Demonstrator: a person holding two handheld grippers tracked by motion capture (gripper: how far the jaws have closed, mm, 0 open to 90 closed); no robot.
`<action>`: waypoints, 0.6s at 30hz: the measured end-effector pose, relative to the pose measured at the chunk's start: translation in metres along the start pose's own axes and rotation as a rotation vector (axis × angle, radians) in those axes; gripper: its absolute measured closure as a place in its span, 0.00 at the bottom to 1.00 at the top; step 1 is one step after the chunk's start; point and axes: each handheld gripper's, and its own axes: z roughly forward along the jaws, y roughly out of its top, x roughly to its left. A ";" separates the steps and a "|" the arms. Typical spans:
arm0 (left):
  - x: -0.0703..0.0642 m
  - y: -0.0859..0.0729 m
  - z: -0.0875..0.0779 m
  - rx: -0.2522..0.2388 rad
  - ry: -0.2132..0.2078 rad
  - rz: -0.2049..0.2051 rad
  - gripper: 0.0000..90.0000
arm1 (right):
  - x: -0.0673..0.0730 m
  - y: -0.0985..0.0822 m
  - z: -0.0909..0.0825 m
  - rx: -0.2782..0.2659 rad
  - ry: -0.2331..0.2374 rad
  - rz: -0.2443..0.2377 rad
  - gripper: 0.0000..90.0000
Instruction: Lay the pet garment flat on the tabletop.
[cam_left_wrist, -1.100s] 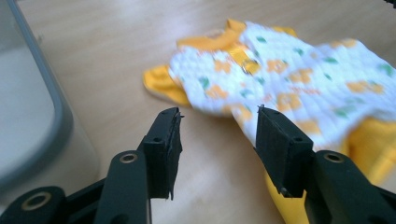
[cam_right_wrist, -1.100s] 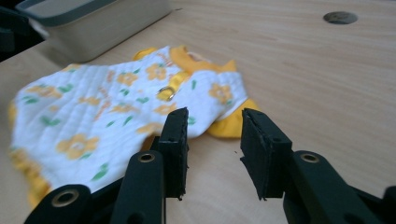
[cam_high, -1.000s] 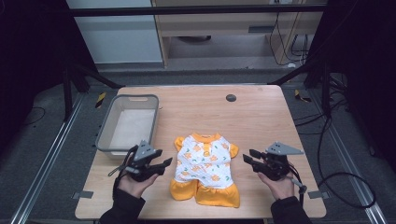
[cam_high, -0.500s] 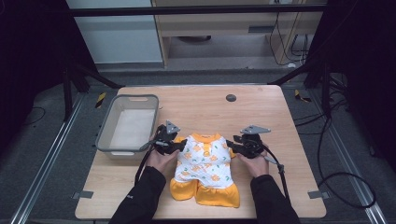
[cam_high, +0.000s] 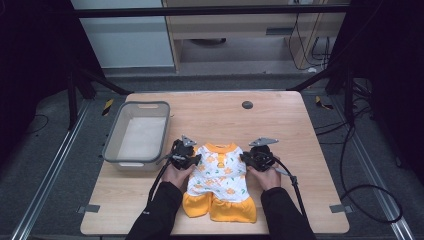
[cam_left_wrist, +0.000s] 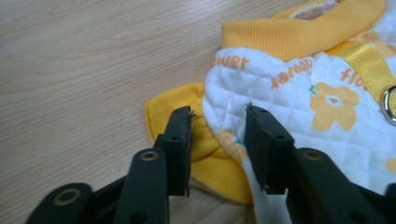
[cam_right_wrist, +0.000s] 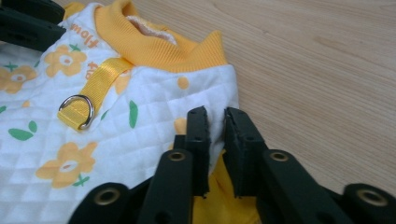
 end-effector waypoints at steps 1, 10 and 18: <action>0.000 0.000 0.000 0.000 0.000 0.000 0.75 | 0.001 0.000 0.000 0.000 -0.004 -0.005 0.93; -0.004 0.006 -0.026 -0.089 -0.026 -0.024 0.92 | 0.012 0.007 -0.024 -0.092 -0.007 -0.051 0.95; -0.005 0.034 -0.067 -0.293 0.028 0.054 0.91 | 0.024 0.038 -0.058 -0.334 -0.053 -0.117 0.95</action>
